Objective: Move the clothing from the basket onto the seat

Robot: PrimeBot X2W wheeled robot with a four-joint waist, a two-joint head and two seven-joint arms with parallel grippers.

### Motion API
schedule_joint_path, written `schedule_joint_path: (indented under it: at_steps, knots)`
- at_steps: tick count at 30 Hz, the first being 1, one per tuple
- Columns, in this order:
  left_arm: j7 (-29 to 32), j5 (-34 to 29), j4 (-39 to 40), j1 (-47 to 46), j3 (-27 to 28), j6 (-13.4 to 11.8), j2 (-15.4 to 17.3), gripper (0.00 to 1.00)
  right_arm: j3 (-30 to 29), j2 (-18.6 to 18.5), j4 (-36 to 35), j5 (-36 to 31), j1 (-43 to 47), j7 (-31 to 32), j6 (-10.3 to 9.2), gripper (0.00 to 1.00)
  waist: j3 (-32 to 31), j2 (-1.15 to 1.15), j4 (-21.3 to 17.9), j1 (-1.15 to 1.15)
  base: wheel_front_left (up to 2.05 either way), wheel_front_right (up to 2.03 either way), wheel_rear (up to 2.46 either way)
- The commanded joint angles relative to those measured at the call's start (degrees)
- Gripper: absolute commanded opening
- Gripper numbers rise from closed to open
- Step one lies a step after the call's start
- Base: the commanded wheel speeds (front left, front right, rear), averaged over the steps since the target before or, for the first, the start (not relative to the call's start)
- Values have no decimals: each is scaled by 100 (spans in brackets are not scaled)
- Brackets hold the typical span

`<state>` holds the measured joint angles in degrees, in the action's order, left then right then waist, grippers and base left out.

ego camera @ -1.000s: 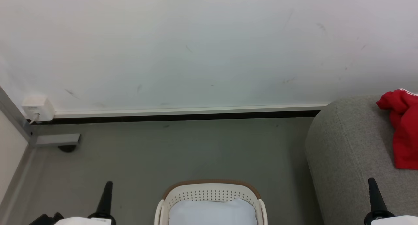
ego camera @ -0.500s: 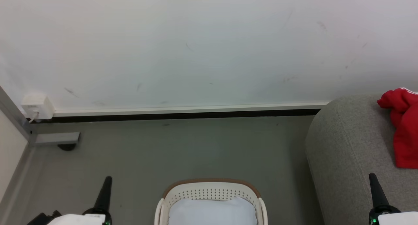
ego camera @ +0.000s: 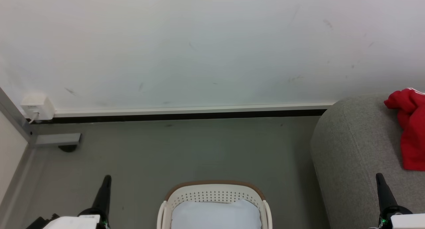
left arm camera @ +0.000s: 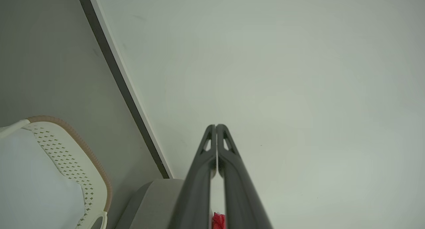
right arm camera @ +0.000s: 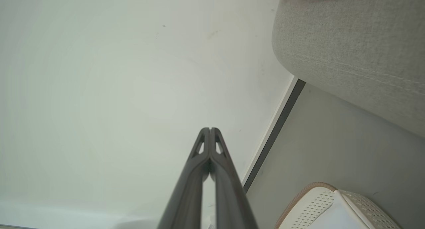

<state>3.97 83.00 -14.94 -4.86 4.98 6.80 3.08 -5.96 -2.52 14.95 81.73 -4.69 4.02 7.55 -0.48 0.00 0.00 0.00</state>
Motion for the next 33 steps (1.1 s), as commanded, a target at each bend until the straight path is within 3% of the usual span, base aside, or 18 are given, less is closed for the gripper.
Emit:
schedule_joint_path:
  at_steps: [1, 24, 33]
  knots:
    - [51, 136, 43, -99, 43, 39, 11, 0, -23, -53, -45, 152, -114, 47, -10, 0, 5, 0, 0, 0, 0, 0, 0]
    - [279, 989, 100, -168, 177, 89, -19, 0, -74, -56, -112, 1092, -191, 274, -12, 0, 65, 0, 0, 0, 0, 0, 0]
    - [280, 975, 99, -165, 174, 84, -19, 0, -72, -55, -109, 1072, -189, 276, -12, 0, 66, 0, 0, 0, 0, 0, 0]
